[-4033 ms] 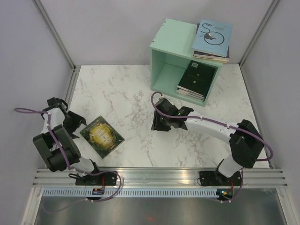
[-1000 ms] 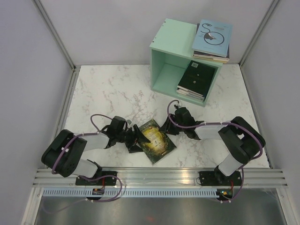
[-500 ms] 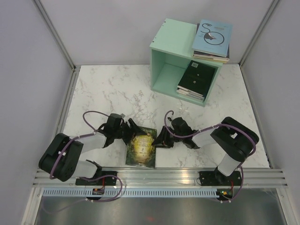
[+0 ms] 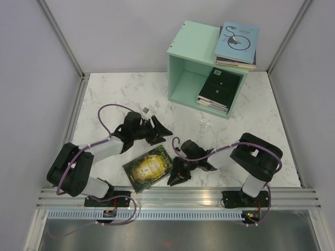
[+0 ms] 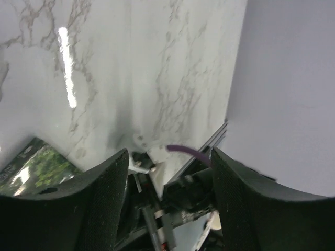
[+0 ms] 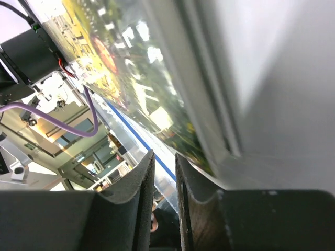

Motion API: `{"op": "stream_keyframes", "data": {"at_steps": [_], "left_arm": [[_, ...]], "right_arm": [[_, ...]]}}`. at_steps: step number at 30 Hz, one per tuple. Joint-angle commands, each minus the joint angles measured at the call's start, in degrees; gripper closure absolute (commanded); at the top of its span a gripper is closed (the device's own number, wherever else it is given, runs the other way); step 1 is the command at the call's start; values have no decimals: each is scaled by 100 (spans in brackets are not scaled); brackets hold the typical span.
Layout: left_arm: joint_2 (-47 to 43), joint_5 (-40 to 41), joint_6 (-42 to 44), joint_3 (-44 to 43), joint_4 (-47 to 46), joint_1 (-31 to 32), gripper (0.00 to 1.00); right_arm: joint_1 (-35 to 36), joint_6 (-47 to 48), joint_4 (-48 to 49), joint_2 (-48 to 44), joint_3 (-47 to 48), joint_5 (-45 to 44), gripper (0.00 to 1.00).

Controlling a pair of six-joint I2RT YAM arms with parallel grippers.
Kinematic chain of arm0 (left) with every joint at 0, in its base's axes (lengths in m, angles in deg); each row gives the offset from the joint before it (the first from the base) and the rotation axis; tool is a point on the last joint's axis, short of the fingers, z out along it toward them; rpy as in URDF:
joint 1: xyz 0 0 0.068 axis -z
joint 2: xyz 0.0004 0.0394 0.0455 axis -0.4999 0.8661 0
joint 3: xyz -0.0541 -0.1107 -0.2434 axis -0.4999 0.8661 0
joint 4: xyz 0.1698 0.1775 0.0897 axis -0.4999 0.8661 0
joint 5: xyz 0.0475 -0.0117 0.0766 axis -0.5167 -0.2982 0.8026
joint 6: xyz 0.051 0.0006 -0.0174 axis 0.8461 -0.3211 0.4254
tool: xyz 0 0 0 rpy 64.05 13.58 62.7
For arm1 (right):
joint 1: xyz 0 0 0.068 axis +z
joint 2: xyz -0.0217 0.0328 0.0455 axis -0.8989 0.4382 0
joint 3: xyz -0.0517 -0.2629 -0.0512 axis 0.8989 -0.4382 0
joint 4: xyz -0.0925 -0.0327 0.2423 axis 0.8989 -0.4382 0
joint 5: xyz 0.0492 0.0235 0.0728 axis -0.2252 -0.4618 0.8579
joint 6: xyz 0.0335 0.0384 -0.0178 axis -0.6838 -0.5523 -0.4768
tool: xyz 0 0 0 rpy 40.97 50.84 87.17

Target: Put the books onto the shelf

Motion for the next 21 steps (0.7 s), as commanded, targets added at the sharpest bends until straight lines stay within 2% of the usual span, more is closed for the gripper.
{"op": "stream_keyframes", "data": {"at_steps": [1, 2, 4, 5, 6, 9, 12, 15, 19, 21], "left_arm": [[-234, -393, 1227, 151, 1093, 29, 30], [-330, -174, 1473, 152, 1578, 29, 28], [-620, 765, 2106, 3, 2841, 11, 24], [-708, 1047, 2430, -76, 3171, 3, 22], [-840, 1676, 2547, -295, 3470, -15, 18], [-649, 2287, 3004, -778, 4350, -304, 15], [-62, 2412, 3268, -1095, 4931, -945, 16], [371, 2395, 3383, -1175, 5168, -1578, 16], [1144, 2237, 3488, -1290, 5362, -1843, 16], [1636, 1957, 3515, -1342, 5415, -1843, 17]], "right_arm": [[-239, -95, -955, 32, -237, -295, 73], [-275, -95, -963, -21, -246, -313, 73], [-363, -95, -998, -74, -220, -322, 72], [-363, -95, -1129, -152, -202, -348, 72], [-346, -87, -1235, -214, -141, -426, 71], [-180, -235, -1412, -478, -71, -506, 67], [136, -385, -1490, -409, 296, -515, 65], [322, -271, -1684, 109, 859, -708, 65], [357, -193, -1860, 890, 1580, -963, 66], [296, 166, -2280, 1173, 2193, -1085, 67]]}}
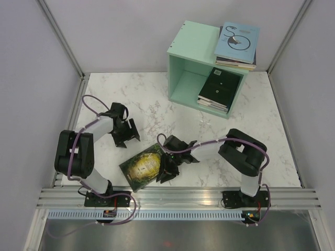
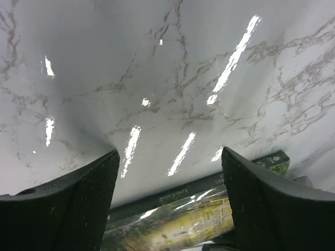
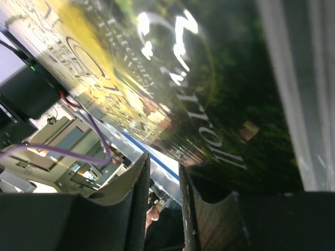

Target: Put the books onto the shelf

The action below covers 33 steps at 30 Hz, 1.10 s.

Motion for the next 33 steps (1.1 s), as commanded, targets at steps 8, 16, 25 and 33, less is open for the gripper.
{"op": "stream_keyframes", "data": {"at_steps": [8, 16, 25, 33], "left_arm": [[830, -1224, 428, 319, 445, 13, 25], [390, -2287, 200, 670, 261, 92, 26], [-313, -1885, -327, 1120, -119, 188, 26], [-305, -48, -731, 987, 480, 592, 30]], "right_arm": [[-1428, 863, -1108, 1289, 1390, -816, 68], [-2247, 1250, -1108, 877, 1259, -913, 69], [-2264, 1118, -775, -158, -32, -948, 69], [-2308, 1022, -609, -890, -841, -1071, 68]]}}
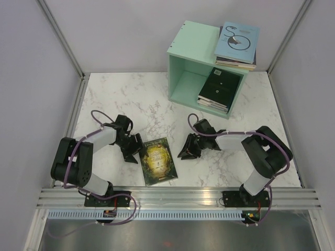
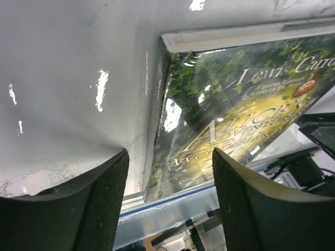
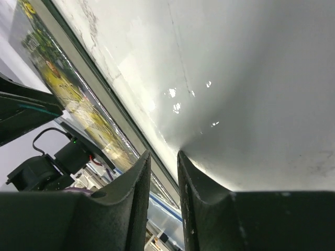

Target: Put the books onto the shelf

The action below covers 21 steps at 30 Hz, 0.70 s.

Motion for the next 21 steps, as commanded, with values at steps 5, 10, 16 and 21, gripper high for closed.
{"op": "stream_keyframes", "data": {"at_steps": [5, 10, 16, 21], "left_arm": [[398, 1724, -747, 95, -483, 1074, 34], [864, 846, -1615, -109, -1704, 2137, 29], [31, 652, -2391, 498, -2946, 2456, 22], [-489, 362, -2795, 1059, -4042, 2447, 7]], "right_arm": [[377, -550, 1156, 563, -448, -290, 67], [1361, -946, 1490, 1249, -69, -351, 68], [1424, -990, 1640, 1223, -570, -246, 69], [1424, -1210, 2036, 943, -1106, -131, 69]]}}
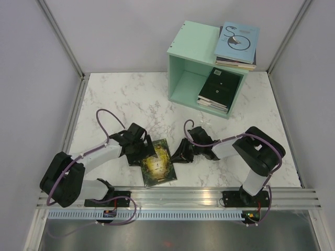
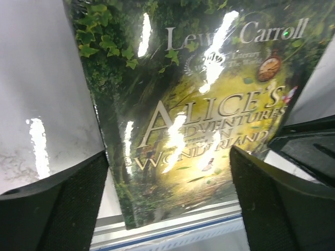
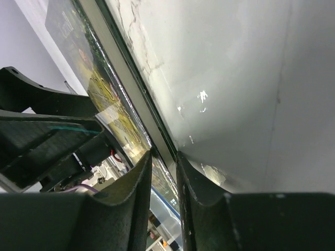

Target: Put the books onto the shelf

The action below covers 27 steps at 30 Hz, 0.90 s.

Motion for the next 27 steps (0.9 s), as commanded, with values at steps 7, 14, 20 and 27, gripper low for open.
{"op": "stream_keyframes", "data": {"at_steps": [7, 14, 20, 27], "left_arm": [[255, -1554, -2046, 2122, -6141, 485, 0], [1571, -1993, -2645, 2879, -9325, 493, 3], [2838, -2125, -3005, 3450, -11311, 511, 29], [2911, -2520, -2761, 3399, -10905, 511, 97]], "right_arm": [[336, 524, -1131, 47, -440, -407, 69], [160, 990, -1650, 364, -361, -486, 69], [-508, 1631, -2395, 452, -27, -521, 70], [-1149, 2045, -3047, 145, 500, -653, 71]]}}
